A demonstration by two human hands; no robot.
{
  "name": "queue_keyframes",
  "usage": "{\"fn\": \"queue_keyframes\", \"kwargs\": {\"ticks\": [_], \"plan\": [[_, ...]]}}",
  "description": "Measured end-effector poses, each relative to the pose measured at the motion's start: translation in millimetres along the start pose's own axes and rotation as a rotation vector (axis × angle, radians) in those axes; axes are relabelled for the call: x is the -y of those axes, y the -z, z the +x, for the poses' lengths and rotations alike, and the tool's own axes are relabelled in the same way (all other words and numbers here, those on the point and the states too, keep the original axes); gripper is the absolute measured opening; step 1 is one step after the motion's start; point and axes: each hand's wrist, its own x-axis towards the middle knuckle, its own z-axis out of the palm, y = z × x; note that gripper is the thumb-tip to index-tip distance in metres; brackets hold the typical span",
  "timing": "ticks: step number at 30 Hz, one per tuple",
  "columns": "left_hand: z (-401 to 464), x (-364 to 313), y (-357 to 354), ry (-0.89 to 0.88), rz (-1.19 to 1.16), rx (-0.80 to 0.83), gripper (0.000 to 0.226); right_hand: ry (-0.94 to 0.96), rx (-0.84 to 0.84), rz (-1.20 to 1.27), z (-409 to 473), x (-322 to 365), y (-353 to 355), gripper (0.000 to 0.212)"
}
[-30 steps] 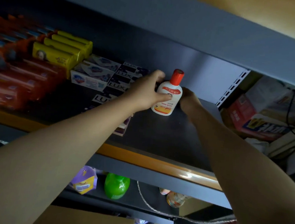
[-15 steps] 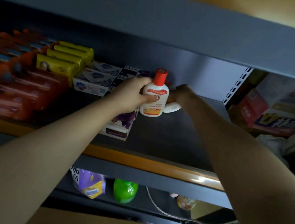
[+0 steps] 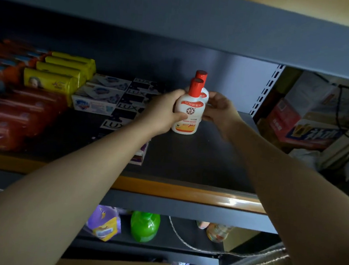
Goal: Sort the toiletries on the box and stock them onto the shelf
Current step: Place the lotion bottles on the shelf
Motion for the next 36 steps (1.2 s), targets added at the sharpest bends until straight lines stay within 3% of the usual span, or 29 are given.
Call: {"fn": "queue_keyframes", "kwargs": {"ticks": [7, 13, 16, 19, 24, 27, 32, 36], "plan": [[3, -5, -5, -0.017, 0.198, -0.107, 0.050, -0.111, -0.006, 0.026, -6, -1, 1, 0.025], [-15, -12, 0, -0.044, 0.317, -0.080, 0.072, -0.161, -0.127, -0.263, -28, 8, 7, 0.023], [-49, -24, 11, -0.212, 0.457, -0.084, 0.056, -0.048, -0.113, -0.334, -64, 31, 3, 0.012], [-94, -32, 20, -0.417, 0.423, -0.062, 0.037, 0.025, -0.098, -0.264, -113, 53, -7, 0.020], [-176, -17, 18, -0.570, 0.282, 0.023, 0.023, -0.049, 0.030, -0.212, -205, 53, -27, 0.011], [-231, 17, 7, -0.462, 0.190, 0.151, 0.023, -0.157, 0.055, -0.226, -253, 22, -44, 0.014], [-319, 82, -16, -0.089, 0.082, 0.464, 0.023, -0.411, 0.099, -0.419, -329, -75, -75, 0.014], [-370, 120, -29, 0.148, 0.142, 0.541, 0.025, -0.517, 0.191, -0.496, -364, -137, -101, 0.032]]}}
